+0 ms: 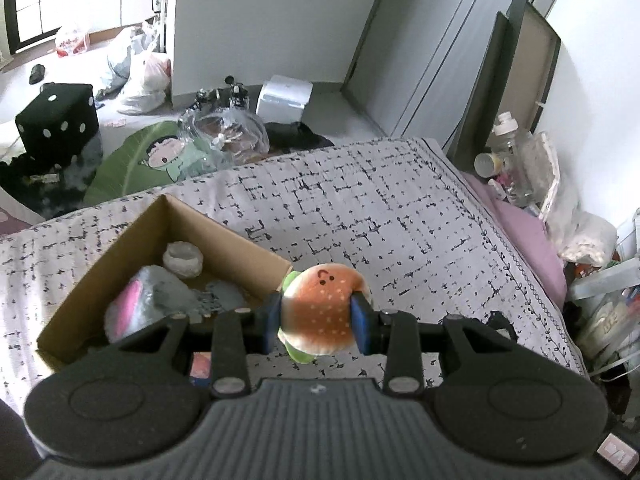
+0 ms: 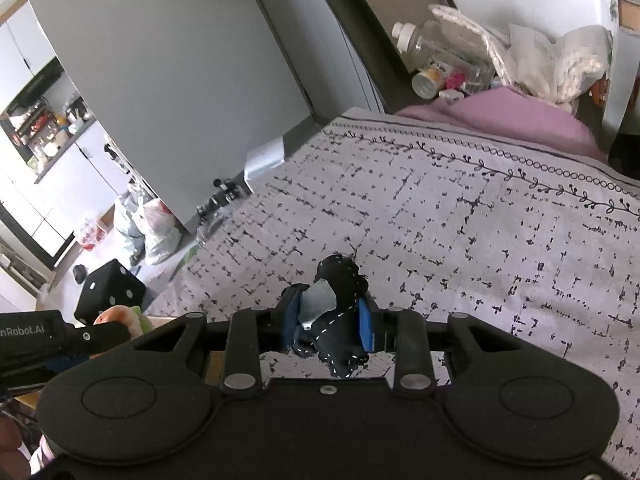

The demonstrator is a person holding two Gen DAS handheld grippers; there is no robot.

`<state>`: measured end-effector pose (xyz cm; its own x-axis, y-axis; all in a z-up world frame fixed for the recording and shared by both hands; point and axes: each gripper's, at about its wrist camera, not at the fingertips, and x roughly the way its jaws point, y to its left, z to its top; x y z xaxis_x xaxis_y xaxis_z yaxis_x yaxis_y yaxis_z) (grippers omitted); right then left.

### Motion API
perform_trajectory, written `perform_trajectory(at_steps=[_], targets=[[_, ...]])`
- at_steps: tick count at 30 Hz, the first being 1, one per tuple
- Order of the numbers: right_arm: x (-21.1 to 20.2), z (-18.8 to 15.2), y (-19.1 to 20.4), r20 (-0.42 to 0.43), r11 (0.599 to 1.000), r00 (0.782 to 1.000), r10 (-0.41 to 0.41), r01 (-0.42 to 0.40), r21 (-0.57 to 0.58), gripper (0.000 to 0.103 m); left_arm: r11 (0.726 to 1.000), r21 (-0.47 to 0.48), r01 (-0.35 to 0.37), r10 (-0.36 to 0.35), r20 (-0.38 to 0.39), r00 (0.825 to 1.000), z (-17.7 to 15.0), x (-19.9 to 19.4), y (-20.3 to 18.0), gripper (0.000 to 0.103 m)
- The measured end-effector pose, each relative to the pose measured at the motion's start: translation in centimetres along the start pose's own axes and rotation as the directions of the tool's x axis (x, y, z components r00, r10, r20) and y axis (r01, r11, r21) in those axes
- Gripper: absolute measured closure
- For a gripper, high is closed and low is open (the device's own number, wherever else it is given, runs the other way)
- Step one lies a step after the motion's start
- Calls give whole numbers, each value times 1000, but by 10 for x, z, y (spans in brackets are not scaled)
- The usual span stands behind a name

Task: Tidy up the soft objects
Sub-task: 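Carry the hamburger in the left gripper while the right gripper carries the black plush into the box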

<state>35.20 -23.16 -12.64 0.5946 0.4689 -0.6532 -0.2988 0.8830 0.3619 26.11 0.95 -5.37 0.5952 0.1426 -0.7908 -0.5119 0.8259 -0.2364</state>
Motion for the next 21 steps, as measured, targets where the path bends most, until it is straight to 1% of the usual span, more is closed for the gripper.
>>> perform_trajectory(at_steps=[8,14,21], targets=[[-28,4,10,52,998,997,52,-50,-25,72,1000,-6,-30,30,38,999,-2,-25,10,68],[-42,5,15,78,996,994,77,-74,-43,72,999,-8,-42,42,63,997,-1,-41,14,68],[-56,5,23,111,993,988,106,-99,-63,72,999,-16,-36,37,80,996,-1,-60,24,68]])
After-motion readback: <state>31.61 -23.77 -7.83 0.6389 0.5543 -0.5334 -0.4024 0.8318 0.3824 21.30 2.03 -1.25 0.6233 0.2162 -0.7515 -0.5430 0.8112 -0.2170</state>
